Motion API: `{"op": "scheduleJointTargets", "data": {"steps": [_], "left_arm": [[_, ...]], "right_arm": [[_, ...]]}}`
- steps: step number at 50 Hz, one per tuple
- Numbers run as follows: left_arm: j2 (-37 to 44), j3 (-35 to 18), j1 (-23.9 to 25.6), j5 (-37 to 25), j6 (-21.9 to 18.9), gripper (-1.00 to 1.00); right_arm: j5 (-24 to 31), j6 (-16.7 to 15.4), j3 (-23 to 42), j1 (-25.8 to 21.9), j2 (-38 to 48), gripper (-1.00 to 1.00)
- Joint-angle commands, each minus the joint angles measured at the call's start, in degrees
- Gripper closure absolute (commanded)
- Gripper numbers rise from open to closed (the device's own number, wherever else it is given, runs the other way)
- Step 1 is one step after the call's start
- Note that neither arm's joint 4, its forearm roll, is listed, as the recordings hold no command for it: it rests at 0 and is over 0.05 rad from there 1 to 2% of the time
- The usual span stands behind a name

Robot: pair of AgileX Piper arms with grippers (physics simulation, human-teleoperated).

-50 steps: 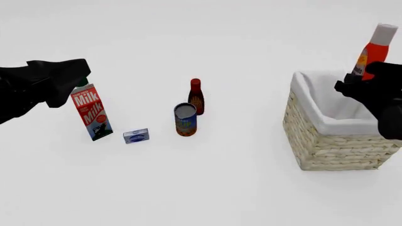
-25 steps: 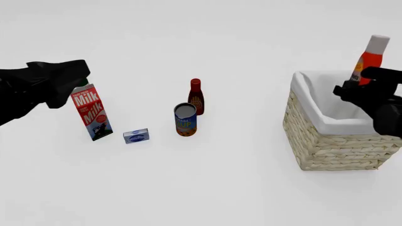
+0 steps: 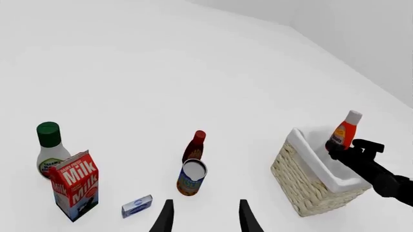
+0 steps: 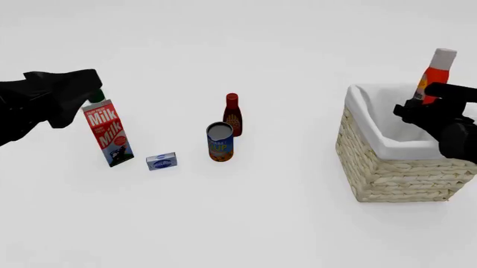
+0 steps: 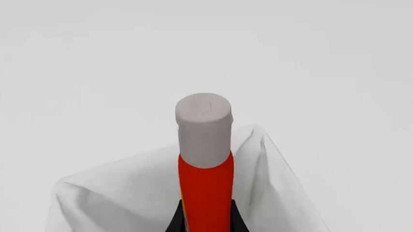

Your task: Pick the ketchup and place it in the basket.

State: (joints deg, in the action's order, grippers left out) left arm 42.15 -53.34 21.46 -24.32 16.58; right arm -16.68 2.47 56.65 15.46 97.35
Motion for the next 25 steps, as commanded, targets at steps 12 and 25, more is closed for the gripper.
{"op": "scheduleJointTargets", "data": {"steps": [12,25], "left_arm": [[-0.1,-0.6,-0.1,-0.2,0.2,-1.0],[-0.3,-0.4,0.0,-0.2,0.3,-1.0]], "right_arm": [[2.3,0.6,3.4,0.5,3.9,1.0],[2.6,0.1,3.3,0.7,4.3,-1.0]]}}
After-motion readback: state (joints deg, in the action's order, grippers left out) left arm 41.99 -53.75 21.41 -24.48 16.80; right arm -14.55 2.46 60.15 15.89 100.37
